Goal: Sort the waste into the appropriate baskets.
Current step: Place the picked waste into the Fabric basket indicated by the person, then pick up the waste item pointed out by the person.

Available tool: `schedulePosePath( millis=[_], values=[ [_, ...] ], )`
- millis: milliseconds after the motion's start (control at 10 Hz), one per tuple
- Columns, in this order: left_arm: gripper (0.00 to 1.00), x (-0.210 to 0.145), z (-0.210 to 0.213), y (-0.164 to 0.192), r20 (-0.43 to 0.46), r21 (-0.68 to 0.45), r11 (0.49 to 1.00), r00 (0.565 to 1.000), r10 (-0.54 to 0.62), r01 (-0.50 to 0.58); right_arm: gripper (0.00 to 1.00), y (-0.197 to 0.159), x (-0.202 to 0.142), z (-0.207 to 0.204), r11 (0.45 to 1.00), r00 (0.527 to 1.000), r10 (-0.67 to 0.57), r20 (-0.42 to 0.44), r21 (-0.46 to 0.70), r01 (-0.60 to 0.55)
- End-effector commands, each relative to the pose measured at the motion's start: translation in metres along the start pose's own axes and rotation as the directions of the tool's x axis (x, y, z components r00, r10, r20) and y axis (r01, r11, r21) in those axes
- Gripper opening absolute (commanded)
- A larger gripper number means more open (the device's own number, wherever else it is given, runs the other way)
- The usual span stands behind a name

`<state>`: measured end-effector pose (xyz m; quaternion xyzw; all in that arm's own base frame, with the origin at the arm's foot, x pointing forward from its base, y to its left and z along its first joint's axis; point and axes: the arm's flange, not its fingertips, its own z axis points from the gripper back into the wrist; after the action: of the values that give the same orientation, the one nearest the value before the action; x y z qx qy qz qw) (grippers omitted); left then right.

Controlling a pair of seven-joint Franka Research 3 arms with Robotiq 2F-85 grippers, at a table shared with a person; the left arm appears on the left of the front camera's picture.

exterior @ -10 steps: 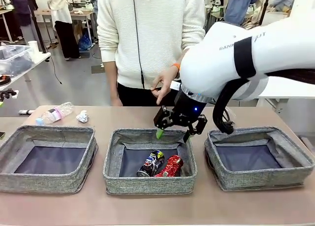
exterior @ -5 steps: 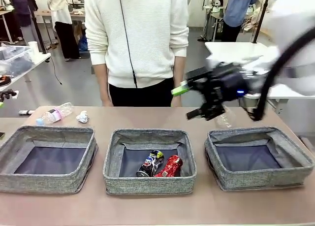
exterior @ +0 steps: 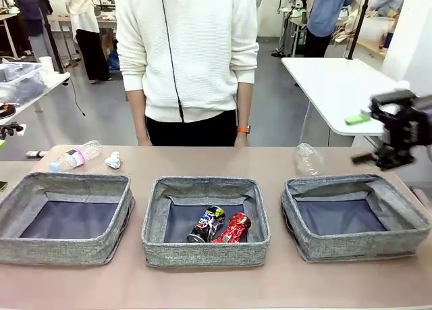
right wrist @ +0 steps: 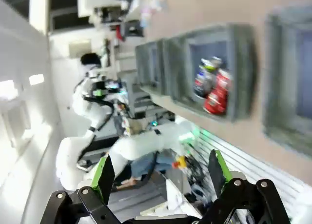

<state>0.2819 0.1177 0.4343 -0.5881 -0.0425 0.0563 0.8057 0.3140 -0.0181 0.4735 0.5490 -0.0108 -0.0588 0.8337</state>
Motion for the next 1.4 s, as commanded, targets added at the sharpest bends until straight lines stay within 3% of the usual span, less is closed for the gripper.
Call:
schedulePosePath(
  millis=[0, 100, 200, 1300],
  values=[
    [1.00, -0.001, 0.001, -0.004, 0.002, -0.016, 1.000, 1.000, 0.000, 0.000, 1.00, -0.060, -0.075, -0.005, 0.996, 0.996, 0.011, -0.092, -0.089, -0.019],
    [1.00, -0.001, 0.001, -0.004, 0.002, -0.016, 1.000, 1.000, 0.000, 0.000, 1.00, -0.065, -0.078, -0.005, 0.998, 0.998, 0.056, -0.039, 0.017, -0.055],
    [1.00, -0.001, 0.001, -0.004, 0.002, -0.016, 1.000, 1.000, 0.000, 0.000, 1.00, -0.020, -0.012, 0.020, 0.998, 0.999, -0.025, -0.038, -0.052, 0.023],
    [1.00, -0.001, 0.001, -0.004, 0.002, -0.016, 1.000, 1.000, 0.000, 0.000, 1.00, -0.020, -0.012, 0.020, 0.998, 0.999, -0.025, -0.038, -0.052, 0.023]
  ],
)
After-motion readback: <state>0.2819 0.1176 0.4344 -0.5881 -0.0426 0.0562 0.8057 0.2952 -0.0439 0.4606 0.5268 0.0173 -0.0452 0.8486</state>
